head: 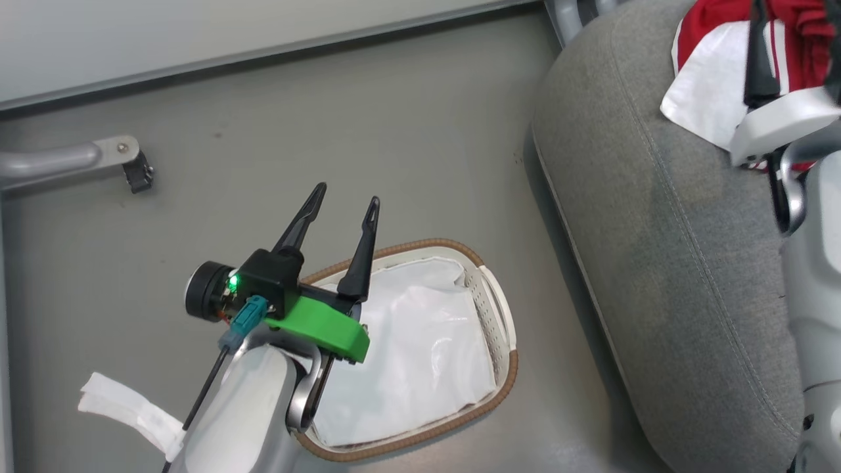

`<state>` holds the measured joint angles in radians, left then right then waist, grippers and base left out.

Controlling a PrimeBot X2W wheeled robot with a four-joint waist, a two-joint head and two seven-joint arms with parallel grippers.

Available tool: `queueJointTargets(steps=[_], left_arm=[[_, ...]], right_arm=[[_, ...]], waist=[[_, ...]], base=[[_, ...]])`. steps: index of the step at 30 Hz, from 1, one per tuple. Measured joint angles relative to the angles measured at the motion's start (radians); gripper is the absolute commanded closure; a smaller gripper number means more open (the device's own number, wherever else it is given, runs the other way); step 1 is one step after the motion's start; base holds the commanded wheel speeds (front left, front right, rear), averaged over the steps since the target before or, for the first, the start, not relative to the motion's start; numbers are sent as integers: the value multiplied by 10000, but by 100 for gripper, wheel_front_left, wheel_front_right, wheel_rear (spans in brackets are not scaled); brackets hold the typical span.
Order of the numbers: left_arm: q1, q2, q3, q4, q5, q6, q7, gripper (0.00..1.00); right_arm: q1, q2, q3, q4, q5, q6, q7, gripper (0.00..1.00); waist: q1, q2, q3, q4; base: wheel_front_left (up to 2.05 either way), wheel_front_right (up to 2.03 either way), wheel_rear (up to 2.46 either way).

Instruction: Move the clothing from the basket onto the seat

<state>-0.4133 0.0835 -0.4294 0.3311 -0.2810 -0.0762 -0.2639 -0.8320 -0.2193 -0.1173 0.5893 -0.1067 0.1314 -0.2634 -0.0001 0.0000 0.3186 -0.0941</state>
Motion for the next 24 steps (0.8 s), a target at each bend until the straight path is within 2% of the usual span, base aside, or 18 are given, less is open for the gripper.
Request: queueJointTargets(steps=[7, 14, 21, 24], left_arm=[[901, -86, 1051, 59, -77, 151, 0, 0], [1799, -104, 2169, -75, -142, 213, 0, 0], [2880, -161, 3267, -416, -267, 232, 0, 0], [3361, -217, 3636, -669, -360, 213, 0, 0]], right_arm=[[1269, 909, 502, -435, 575, 0, 0, 0], [2553, 1473, 1066, -1137, 1124, 0, 0, 0], [4040, 1680, 1321, -2061, 1285, 0, 0, 0], [4707, 1695, 1536, -2332, 1881, 0, 0, 0]], waist=[[0, 0, -1044, 395], [0, 0, -1830, 876], [0, 0, -2425, 1143], [0, 0, -2611, 1164]], base=[[0, 0, 0], [0, 0, 0], [0, 0, 0], [0, 0, 0]])
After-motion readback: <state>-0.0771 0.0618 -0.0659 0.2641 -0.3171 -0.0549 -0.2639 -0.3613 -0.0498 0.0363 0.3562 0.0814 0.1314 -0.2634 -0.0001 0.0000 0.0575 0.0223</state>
